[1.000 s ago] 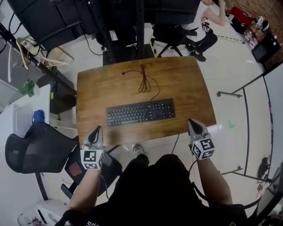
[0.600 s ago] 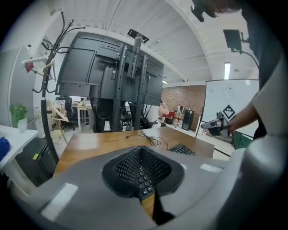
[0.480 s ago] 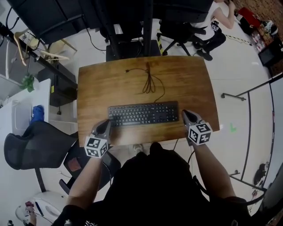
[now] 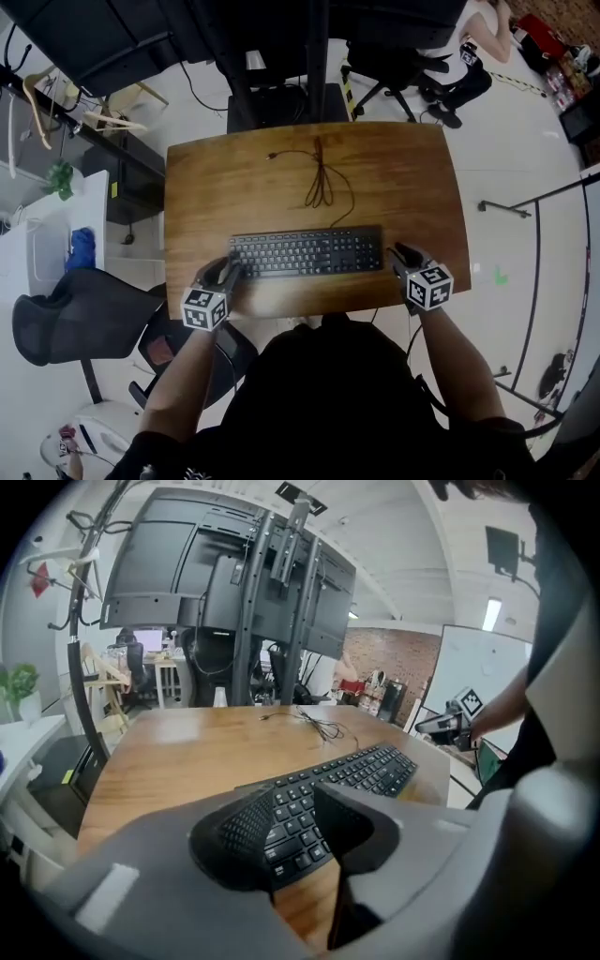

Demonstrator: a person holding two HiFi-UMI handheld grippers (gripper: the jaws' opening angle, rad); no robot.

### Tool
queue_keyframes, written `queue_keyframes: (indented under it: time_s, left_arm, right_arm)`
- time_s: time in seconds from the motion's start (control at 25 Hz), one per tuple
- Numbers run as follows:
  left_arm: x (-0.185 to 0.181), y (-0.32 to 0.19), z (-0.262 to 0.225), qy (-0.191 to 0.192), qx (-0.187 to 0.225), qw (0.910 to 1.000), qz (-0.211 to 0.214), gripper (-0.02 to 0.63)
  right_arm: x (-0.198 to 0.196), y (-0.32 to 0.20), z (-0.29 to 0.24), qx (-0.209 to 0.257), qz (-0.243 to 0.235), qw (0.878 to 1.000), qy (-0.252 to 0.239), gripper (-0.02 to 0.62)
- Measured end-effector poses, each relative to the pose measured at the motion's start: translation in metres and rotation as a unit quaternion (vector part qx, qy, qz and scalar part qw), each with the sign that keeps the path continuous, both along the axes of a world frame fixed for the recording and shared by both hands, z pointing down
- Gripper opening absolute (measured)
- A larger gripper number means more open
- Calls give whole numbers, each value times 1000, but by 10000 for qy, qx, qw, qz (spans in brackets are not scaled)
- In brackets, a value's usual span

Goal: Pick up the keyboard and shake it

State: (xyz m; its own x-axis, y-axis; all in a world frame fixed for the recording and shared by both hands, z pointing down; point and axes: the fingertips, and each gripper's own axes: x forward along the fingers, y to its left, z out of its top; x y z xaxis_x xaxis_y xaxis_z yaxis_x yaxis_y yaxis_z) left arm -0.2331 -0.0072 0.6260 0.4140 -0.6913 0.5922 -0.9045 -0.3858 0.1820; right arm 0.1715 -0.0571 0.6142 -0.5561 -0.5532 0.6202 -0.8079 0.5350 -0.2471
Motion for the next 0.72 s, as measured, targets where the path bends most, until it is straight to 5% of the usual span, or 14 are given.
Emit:
queue_keyframes:
  time_s: [0.24, 0.72]
  left_arm:
    - [-31, -6, 28, -50, -661, 9966, -499, 135]
    - [-35, -3, 52, 65, -1237, 9917, -335, 144]
  right_arm:
    - [-12, 3, 35, -760, -201, 9965, -278, 194]
    - [-17, -6, 67, -1505, -338, 9874, -367, 242]
